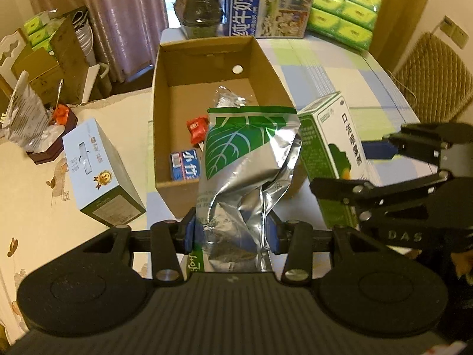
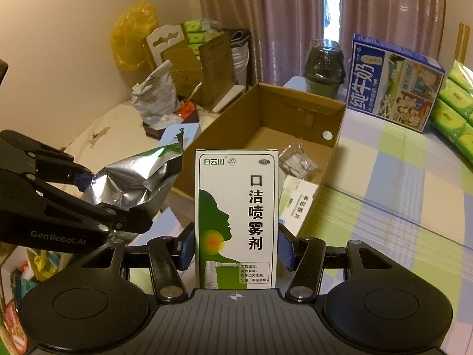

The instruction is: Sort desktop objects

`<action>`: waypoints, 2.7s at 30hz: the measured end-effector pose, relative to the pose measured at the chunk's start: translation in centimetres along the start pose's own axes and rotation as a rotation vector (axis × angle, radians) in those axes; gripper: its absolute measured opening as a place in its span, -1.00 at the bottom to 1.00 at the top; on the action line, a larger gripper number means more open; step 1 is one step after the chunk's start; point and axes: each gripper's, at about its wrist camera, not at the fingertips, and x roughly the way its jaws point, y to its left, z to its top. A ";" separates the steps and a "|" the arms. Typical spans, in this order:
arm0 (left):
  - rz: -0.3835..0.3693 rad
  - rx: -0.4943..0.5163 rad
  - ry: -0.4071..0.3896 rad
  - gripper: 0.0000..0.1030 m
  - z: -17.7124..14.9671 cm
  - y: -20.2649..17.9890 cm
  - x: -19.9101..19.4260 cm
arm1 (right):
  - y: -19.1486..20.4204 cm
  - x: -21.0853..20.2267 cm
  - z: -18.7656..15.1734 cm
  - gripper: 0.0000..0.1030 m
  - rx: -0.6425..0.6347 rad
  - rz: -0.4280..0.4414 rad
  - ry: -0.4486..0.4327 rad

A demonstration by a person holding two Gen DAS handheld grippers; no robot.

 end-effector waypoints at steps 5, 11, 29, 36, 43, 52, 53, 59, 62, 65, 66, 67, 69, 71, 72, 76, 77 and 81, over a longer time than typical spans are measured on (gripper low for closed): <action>-0.004 -0.045 -0.006 -0.23 2.5 1.0 1.0 | -1.7 0.9 2.3 0.01 0.056 -0.007 -0.008; 0.003 -0.064 -0.016 -0.23 6.0 1.7 2.4 | -3.9 1.9 5.4 0.01 0.084 -0.020 -0.031; -0.018 -0.143 -0.015 -0.14 13.8 5.3 11.8 | -9.6 8.8 10.1 0.01 0.156 -0.031 -0.027; 0.012 -0.185 -0.042 -0.16 14.1 6.6 12.9 | -10.1 9.9 10.1 0.01 0.163 -0.024 -0.025; 0.028 -0.179 -0.041 -0.16 13.1 7.6 12.3 | -9.4 10.5 10.0 0.01 0.160 -0.015 -0.015; 0.033 -0.191 -0.048 -0.02 11.7 8.5 11.2 | -9.6 11.0 10.6 0.43 0.215 0.003 -0.053; 0.032 -0.192 -0.050 0.10 11.5 8.5 11.1 | -9.7 10.7 10.6 0.46 0.219 -0.003 -0.069; 0.038 -0.168 -0.048 0.36 10.5 7.9 10.6 | -10.1 9.5 10.0 0.50 0.221 -0.021 -0.077; 0.038 -0.156 -0.050 0.51 10.0 7.2 10.3 | -10.1 8.8 9.6 0.63 0.215 -0.032 -0.075; 0.044 -0.140 -0.057 0.61 9.6 6.5 9.8 | -9.8 7.8 9.1 0.73 0.210 -0.037 -0.073; 0.045 -0.137 -0.060 0.69 9.4 6.3 9.5 | -9.6 7.4 8.8 0.78 0.207 -0.040 -0.071; 0.046 -0.136 -0.064 0.73 9.2 6.1 9.3 | -9.5 7.0 8.5 0.80 0.206 -0.045 -0.072; 0.048 -0.130 -0.077 0.84 8.8 5.6 8.8 | -9.2 6.2 7.8 0.87 0.204 -0.054 -0.070; 0.054 -0.120 -0.089 0.94 8.3 5.1 8.2 | -8.7 5.3 7.0 0.91 0.200 -0.061 -0.067; 0.058 -0.114 -0.096 0.98 8.0 4.7 7.8 | -8.5 4.9 6.6 0.96 0.196 -0.064 -0.065; 0.078 -0.108 -0.110 0.98 6.8 3.7 6.5 | -7.4 3.2 5.1 0.96 0.179 -0.069 -0.057; 0.089 -0.110 -0.116 0.98 6.4 3.4 6.1 | -7.0 2.8 4.8 0.96 0.171 -0.067 -0.053; 0.109 -0.104 -0.129 0.98 4.9 2.6 4.5 | -5.6 1.2 3.5 0.96 0.148 -0.052 -0.042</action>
